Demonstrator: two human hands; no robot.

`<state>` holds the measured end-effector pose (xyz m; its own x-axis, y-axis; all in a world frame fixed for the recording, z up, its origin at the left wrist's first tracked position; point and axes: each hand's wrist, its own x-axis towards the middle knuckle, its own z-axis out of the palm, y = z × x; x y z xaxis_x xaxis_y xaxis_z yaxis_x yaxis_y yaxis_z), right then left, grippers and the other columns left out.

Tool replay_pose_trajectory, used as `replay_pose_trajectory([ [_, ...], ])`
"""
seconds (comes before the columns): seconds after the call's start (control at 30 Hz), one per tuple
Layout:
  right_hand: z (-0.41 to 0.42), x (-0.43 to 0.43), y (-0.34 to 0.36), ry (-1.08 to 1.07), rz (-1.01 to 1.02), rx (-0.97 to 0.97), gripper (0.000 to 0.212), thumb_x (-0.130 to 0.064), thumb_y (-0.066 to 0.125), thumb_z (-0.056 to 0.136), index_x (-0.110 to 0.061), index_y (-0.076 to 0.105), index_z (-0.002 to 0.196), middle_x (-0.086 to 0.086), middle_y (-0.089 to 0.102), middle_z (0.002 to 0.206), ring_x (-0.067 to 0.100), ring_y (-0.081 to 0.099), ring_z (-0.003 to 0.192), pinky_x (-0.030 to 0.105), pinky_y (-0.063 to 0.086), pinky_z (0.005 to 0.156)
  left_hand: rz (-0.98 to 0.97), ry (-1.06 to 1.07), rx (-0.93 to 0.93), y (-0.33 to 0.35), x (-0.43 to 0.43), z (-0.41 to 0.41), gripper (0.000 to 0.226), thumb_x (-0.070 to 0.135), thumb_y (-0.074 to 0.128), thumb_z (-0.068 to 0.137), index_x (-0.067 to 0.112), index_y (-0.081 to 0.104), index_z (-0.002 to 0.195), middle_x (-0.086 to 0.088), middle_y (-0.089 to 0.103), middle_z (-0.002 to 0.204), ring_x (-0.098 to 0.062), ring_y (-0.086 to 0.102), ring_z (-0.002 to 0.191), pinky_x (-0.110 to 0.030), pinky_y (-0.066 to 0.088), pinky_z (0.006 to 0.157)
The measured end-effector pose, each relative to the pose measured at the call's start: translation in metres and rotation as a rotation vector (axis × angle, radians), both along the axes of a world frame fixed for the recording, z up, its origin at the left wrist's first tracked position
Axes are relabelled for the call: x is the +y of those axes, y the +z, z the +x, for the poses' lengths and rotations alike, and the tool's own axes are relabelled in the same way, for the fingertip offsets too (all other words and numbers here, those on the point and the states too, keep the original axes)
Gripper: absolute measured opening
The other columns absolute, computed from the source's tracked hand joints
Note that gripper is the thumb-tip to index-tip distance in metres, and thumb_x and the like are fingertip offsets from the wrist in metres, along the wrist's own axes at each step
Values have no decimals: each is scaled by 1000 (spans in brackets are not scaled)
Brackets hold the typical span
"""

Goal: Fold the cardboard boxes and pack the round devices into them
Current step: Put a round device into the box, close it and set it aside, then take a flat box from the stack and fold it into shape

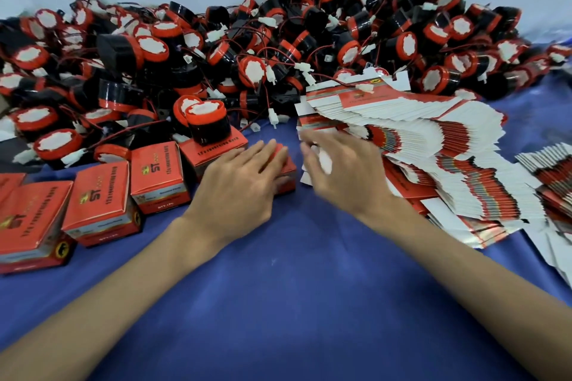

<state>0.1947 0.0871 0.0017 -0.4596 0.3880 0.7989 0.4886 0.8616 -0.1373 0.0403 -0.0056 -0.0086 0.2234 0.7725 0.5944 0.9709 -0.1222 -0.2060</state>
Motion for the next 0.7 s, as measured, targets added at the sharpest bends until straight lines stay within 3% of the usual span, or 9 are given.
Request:
replay_pose_trajectory([
  [0.07, -2, 23, 12, -227, 44, -166, 34, -20, 56, 91, -1, 63, 118, 19, 63, 123, 33, 61, 113, 45, 51, 92, -7, 98, 28, 5, -3, 2, 34, 22, 60, 87, 11, 69, 118, -20, 70, 106, -34, 71, 88, -37, 55, 66],
  [0.1, -3, 37, 19, -341, 13, -312, 44, -25, 52, 93, -1, 53, 130, 23, 47, 141, 34, 44, 133, 49, 36, 108, -25, 163, 36, 8, -4, 5, 33, 24, 59, 86, 14, 72, 115, -18, 71, 100, -33, 70, 80, -33, 52, 60],
  [0.17, -4, 57, 32, -556, -144, -535, 56, -38, 44, 97, -3, 39, 142, 23, 25, 154, 32, 19, 146, 54, 9, 117, -58, 271, 61, 14, -6, 8, 26, 25, 57, 89, 16, 74, 105, -14, 70, 90, -30, 66, 72, -30, 45, 57],
  [0.23, -5, 62, 34, -648, -270, -600, 48, -40, 43, 99, -3, 53, 128, 22, 46, 140, 32, 39, 136, 54, 5, 117, -91, 341, 75, 16, -6, 8, 21, 27, 55, 90, 13, 70, 96, -10, 65, 95, -28, 62, 83, -35, 44, 66],
  [0.3, -6, 56, 32, -603, -170, -564, 25, -23, 50, 95, -4, 65, 101, 16, 67, 102, 33, 62, 102, 50, 13, 118, -118, 382, 86, 14, -5, 5, 14, 22, 59, 87, 10, 65, 91, -9, 60, 109, -28, 57, 101, -38, 42, 79],
  [0.4, -2, 39, 29, -542, -76, -546, 6, -7, 60, 81, -5, 66, 82, 12, 65, 73, 32, 64, 71, 42, 34, 107, -79, 371, 157, 15, -3, 7, 18, 4, 67, 63, 10, 62, 80, -11, 60, 116, -29, 57, 109, -38, 45, 84],
  [0.47, 3, 32, 29, -531, 39, -481, 8, -5, 73, 63, -7, 65, 63, 10, 59, 53, 28, 60, 50, 35, 50, 86, -25, 161, 106, 13, -1, 16, 29, -9, 59, 57, 4, 64, 83, -16, 62, 117, -34, 59, 108, -39, 52, 79],
  [0.57, 7, 19, 25, -345, 268, -255, 7, -5, 71, 64, -9, 67, 61, 8, 57, 45, 26, 59, 43, 32, 54, 74, -76, -219, -314, -1, 0, 29, 22, -5, 63, 73, -1, 69, 94, -13, 67, 107, -29, 66, 93, -37, 55, 70],
  [0.7, 6, -5, 18, -8, 479, 57, 19, 0, 58, 87, -7, 76, 86, 0, 73, 75, 16, 70, 68, 30, 51, 79, -472, -327, -1519, 2, 6, 31, 45, 43, 59, 89, 12, 60, 121, -4, 66, 118, -8, 64, 103, -22, 51, 88],
])
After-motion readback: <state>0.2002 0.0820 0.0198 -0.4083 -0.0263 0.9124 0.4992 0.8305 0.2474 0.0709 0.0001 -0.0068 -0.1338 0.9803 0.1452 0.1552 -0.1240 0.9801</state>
